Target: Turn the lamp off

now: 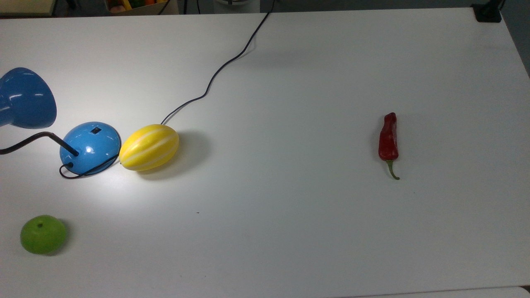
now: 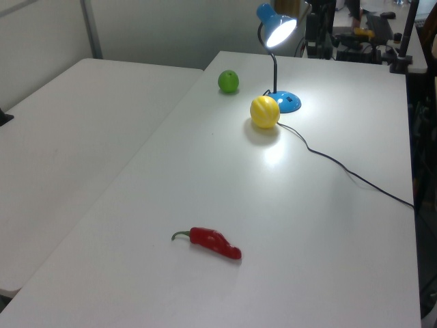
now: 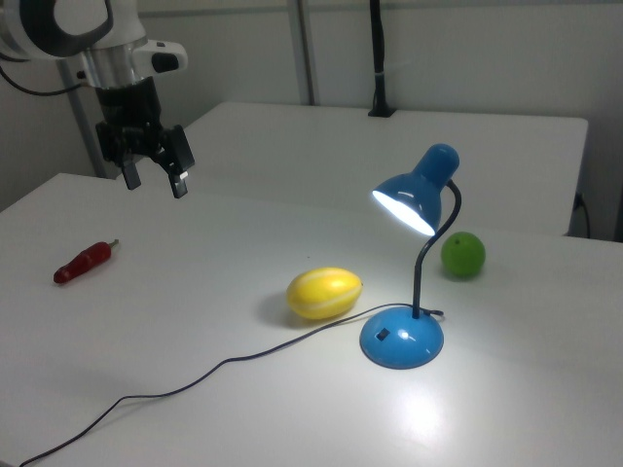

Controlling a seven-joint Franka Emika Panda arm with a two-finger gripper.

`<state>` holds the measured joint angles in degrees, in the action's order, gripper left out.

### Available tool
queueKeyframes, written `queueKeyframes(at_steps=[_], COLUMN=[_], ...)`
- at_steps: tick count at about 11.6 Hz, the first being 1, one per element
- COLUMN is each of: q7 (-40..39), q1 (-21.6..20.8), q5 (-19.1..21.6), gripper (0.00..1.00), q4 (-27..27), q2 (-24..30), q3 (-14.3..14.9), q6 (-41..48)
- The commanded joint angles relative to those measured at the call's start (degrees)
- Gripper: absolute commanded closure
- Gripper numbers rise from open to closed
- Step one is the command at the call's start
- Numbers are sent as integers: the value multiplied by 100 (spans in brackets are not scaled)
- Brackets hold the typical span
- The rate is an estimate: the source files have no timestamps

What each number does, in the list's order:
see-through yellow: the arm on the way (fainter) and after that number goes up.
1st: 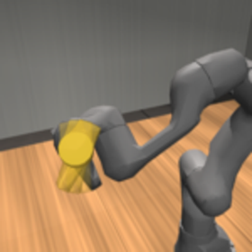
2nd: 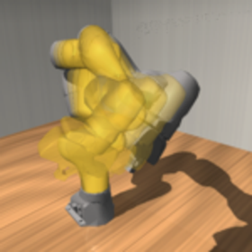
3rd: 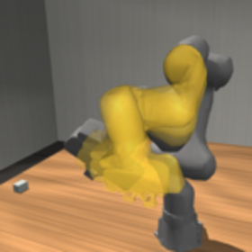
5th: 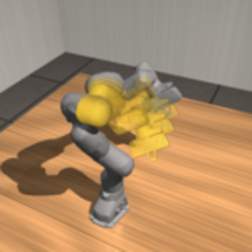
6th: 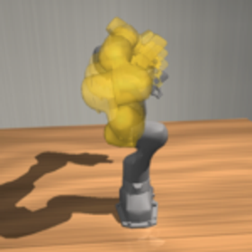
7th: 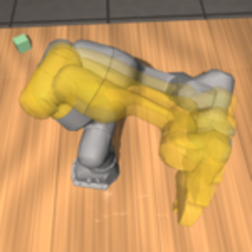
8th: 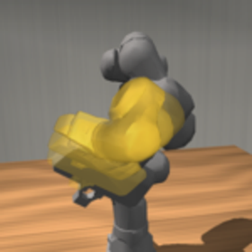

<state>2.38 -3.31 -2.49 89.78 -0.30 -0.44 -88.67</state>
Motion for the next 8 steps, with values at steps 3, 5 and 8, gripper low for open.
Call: queueKeyframes(at_steps=[3,5,8], q7=[-133,-220,-519], q1=[-56,-39,-21], q5=[-33,-33,-24], gripper=[0,17,85], q4=[49,75,101], q2=[56,65,74], q3=[18,18,18], q6=[113,139,139])
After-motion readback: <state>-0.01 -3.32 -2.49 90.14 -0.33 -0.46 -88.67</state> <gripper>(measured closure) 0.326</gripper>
